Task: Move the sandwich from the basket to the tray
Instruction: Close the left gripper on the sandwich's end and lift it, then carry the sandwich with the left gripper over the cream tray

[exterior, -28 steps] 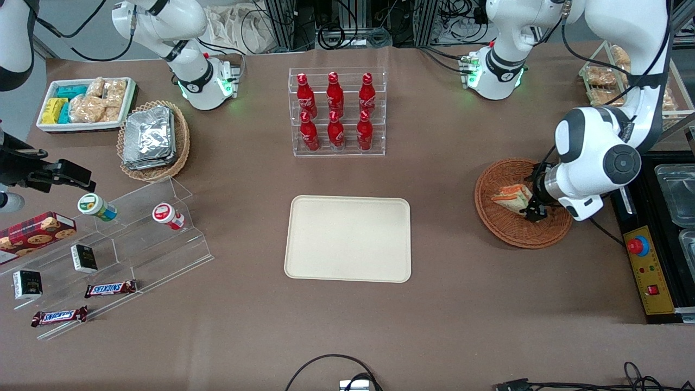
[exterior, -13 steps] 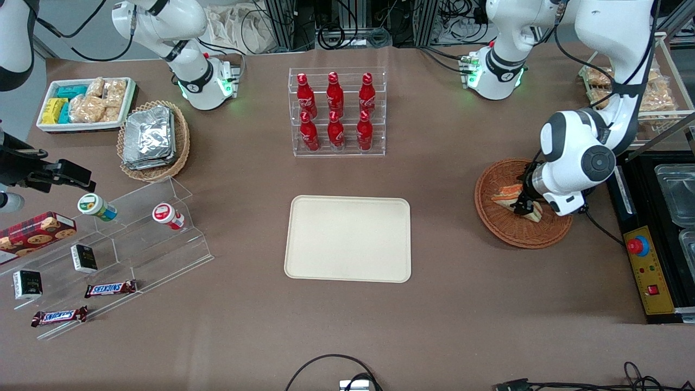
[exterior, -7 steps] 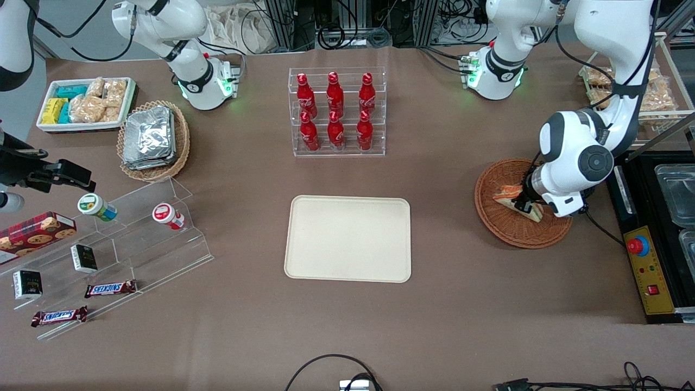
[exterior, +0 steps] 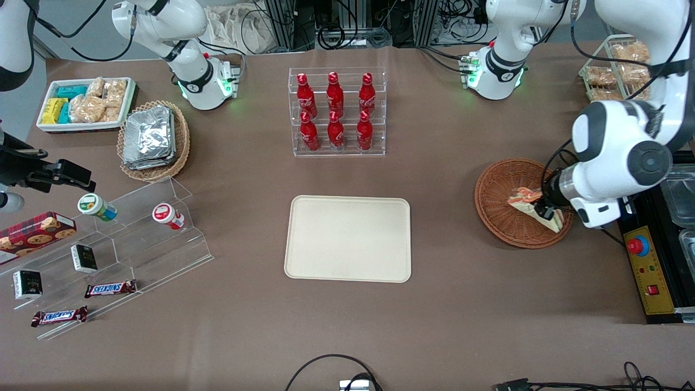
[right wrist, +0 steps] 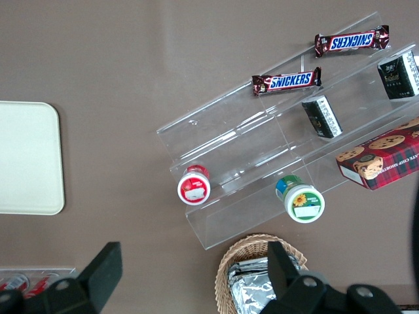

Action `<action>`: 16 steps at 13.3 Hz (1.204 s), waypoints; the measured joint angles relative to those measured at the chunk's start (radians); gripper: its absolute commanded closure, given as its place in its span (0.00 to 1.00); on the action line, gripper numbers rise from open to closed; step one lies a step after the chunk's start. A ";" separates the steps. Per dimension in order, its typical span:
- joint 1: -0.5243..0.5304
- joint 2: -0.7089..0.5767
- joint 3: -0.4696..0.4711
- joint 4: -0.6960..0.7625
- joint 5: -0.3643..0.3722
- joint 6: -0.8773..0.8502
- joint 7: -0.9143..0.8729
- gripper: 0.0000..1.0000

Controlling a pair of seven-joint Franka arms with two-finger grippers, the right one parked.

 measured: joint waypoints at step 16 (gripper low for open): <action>-0.339 0.640 -0.209 0.616 0.023 0.083 0.369 1.00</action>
